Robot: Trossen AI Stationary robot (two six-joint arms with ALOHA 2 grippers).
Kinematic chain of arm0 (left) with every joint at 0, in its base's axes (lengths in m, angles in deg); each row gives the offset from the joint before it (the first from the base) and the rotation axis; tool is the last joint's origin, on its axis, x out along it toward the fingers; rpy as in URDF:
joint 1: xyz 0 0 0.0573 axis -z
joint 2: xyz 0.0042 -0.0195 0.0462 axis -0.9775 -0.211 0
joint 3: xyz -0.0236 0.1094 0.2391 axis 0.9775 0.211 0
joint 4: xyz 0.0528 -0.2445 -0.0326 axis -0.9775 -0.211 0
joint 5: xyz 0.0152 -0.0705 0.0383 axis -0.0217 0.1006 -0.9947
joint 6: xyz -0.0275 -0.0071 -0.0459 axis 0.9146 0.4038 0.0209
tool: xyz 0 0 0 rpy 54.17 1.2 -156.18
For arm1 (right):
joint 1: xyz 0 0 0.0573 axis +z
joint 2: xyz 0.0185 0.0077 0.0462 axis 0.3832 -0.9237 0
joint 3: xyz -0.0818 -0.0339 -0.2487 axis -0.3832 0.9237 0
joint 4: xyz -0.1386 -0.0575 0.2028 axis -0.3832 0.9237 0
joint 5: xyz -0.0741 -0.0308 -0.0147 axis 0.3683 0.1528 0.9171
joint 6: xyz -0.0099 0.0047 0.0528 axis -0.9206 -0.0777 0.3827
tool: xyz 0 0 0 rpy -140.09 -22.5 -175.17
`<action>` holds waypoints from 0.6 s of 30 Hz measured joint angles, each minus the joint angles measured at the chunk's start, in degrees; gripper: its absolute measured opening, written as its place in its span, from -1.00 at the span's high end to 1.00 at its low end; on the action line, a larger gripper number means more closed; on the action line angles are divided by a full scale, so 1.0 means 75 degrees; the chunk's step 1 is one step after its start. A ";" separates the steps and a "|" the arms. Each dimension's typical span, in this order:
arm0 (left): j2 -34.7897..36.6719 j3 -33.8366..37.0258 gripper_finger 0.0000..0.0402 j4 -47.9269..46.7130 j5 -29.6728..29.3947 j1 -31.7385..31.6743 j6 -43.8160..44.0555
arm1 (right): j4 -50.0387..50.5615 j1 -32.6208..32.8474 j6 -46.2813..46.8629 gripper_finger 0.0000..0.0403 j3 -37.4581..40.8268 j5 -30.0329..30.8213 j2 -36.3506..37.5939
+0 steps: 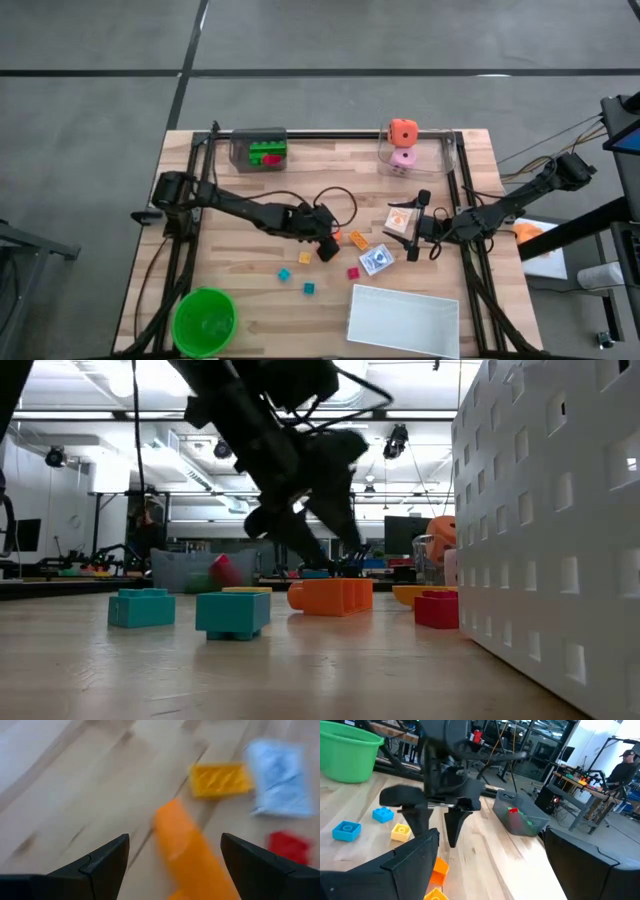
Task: Pick & Place Toys
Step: Put the orange game piece into the black bin
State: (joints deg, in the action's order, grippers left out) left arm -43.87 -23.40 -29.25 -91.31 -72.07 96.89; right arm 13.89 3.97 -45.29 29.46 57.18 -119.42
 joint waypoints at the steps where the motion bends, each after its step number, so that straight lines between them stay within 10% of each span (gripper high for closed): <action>1: -0.0093 -0.0124 -0.57 -0.0339 -0.0123 0.0019 0.0008 | 0.0002 0.0000 0.0000 -0.74 0.0000 0.0000 0.0003; 18: -0.0441 -0.0464 -0.57 -0.0228 -0.0088 0.0152 0.0078 | 0.0049 0.0000 0.0003 -0.74 0.0001 0.0038 0.0006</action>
State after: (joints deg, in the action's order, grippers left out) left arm -47.18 -26.88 -30.96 -91.97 -70.93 97.48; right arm 14.25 3.97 -45.26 29.46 57.46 -119.38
